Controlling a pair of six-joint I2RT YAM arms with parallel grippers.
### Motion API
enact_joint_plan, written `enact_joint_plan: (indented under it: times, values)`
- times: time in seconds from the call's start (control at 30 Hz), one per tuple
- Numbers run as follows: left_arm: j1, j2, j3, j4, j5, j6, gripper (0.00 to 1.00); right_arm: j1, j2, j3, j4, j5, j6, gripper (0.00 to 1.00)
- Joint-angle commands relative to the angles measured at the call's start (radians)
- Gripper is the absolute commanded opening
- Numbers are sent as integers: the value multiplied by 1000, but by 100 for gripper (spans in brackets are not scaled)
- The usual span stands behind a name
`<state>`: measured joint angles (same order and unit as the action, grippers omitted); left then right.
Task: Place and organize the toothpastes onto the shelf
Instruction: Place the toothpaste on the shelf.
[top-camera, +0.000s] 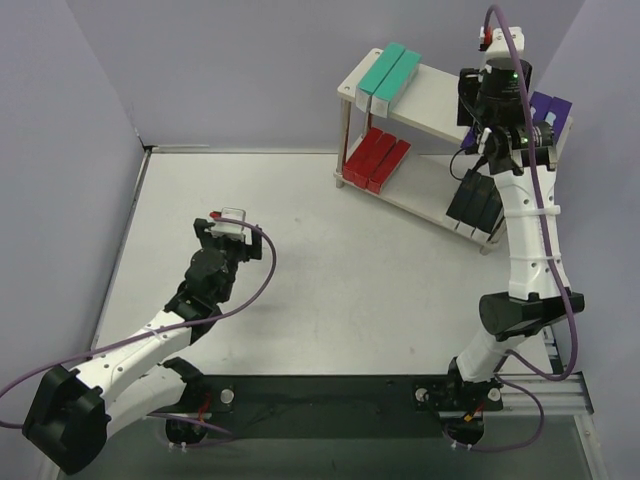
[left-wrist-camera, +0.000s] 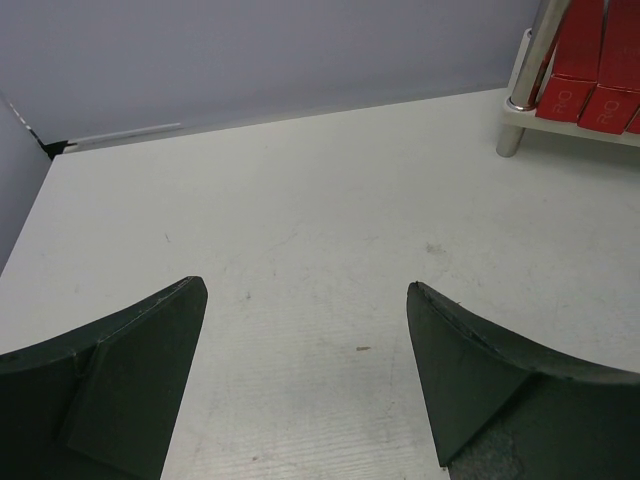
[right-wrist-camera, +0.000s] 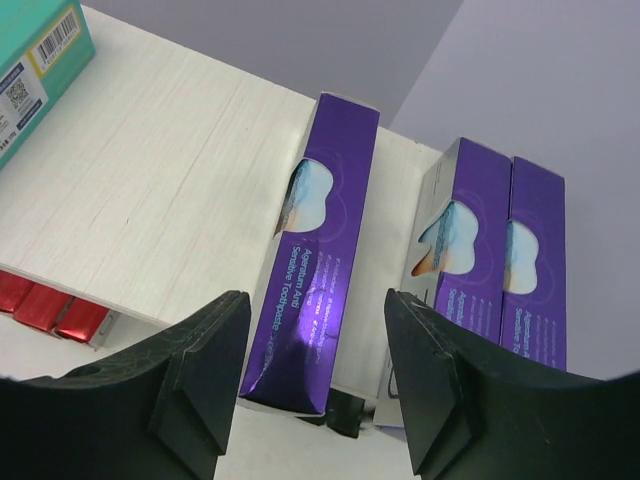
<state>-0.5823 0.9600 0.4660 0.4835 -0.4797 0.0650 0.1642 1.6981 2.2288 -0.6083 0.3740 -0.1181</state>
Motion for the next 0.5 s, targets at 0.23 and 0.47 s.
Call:
enact_joint_plan:
  times: [0.23,0.47]
  values:
    - [-25,-12,14,40,-10,19,92,12,101,14,102,5,-206,53]
    - [-39,-26,10,44,-20,35,92,35,167,31,111,75,-284,50]
